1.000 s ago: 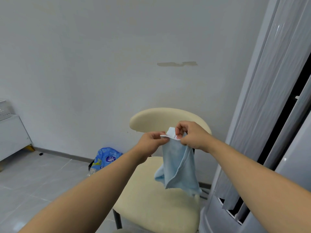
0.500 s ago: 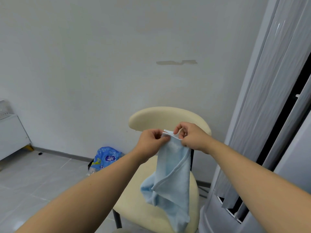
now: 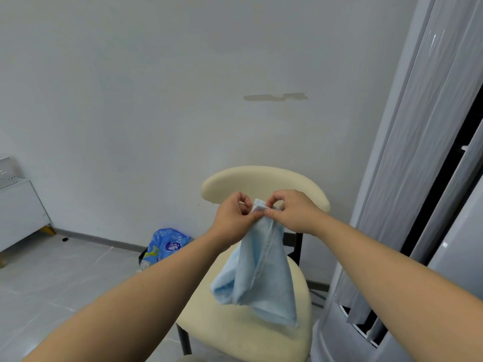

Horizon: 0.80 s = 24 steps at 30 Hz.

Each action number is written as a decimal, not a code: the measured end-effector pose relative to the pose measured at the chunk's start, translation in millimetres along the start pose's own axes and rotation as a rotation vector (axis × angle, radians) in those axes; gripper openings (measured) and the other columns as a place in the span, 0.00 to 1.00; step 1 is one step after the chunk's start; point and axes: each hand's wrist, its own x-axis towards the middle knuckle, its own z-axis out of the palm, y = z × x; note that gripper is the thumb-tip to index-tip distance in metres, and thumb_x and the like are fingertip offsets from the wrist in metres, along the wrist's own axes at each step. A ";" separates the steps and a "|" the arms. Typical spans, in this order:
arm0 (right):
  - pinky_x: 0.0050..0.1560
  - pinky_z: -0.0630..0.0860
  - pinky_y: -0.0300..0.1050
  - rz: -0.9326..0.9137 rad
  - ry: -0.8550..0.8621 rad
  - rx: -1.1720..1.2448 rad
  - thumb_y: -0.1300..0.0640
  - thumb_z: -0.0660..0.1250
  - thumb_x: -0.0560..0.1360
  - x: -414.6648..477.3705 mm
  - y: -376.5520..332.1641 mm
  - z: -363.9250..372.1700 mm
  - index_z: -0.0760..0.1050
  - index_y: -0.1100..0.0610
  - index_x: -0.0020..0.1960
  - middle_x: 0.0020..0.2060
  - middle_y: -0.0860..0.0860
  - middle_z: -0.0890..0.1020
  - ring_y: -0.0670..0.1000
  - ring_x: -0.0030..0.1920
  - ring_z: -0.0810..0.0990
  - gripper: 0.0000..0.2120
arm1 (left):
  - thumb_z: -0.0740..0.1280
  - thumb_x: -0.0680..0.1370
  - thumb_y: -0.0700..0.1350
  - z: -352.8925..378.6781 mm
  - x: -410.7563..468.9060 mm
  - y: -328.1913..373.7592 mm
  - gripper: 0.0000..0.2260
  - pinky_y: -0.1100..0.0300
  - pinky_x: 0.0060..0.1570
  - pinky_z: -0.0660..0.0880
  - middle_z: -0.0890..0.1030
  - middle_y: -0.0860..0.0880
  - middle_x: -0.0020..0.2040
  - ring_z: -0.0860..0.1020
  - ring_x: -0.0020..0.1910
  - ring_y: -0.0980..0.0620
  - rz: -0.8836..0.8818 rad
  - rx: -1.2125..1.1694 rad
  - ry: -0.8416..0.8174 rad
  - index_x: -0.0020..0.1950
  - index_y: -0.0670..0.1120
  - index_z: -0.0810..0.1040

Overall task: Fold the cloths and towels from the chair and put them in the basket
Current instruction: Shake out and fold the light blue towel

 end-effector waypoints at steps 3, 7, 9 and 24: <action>0.42 0.74 0.39 0.025 0.044 0.002 0.53 0.70 0.77 1.6 -1.6 2.4 0.78 0.50 0.45 0.43 0.45 0.81 0.47 0.44 0.78 0.02 | 0.76 0.72 0.43 -1.8 -1.3 -4.0 0.14 0.57 0.40 0.76 0.77 0.51 0.34 0.74 0.34 0.55 -0.039 -0.055 -0.064 0.49 0.47 0.72; 0.44 0.75 0.42 0.039 0.153 0.070 0.56 0.68 0.78 3.4 -3.2 2.2 0.76 0.53 0.46 0.42 0.48 0.81 0.48 0.43 0.78 0.03 | 0.77 0.70 0.39 -2.0 -11.9 -19.6 0.18 0.60 0.37 0.75 0.77 0.49 0.38 0.76 0.35 0.55 -0.122 -0.086 -0.166 0.51 0.48 0.71; 0.43 0.74 0.41 0.034 0.203 0.101 0.55 0.66 0.79 4.0 -3.4 0.1 0.75 0.52 0.46 0.43 0.48 0.80 0.48 0.44 0.77 0.03 | 0.77 0.71 0.39 -1.9 -19.6 -31.9 0.18 0.62 0.37 0.75 0.79 0.50 0.37 0.77 0.33 0.58 -0.154 -0.056 -0.214 0.53 0.48 0.71; 0.52 0.70 0.42 0.231 0.464 0.141 0.61 0.58 0.80 15.9 16.3 -19.9 0.79 0.56 0.54 0.56 0.54 0.81 0.53 0.53 0.77 0.11 | 0.70 0.68 0.43 -10.3 -53.4 -91.8 0.09 0.57 0.36 0.69 0.71 0.53 0.34 0.68 0.33 0.53 -0.183 0.382 -0.467 0.37 0.48 0.69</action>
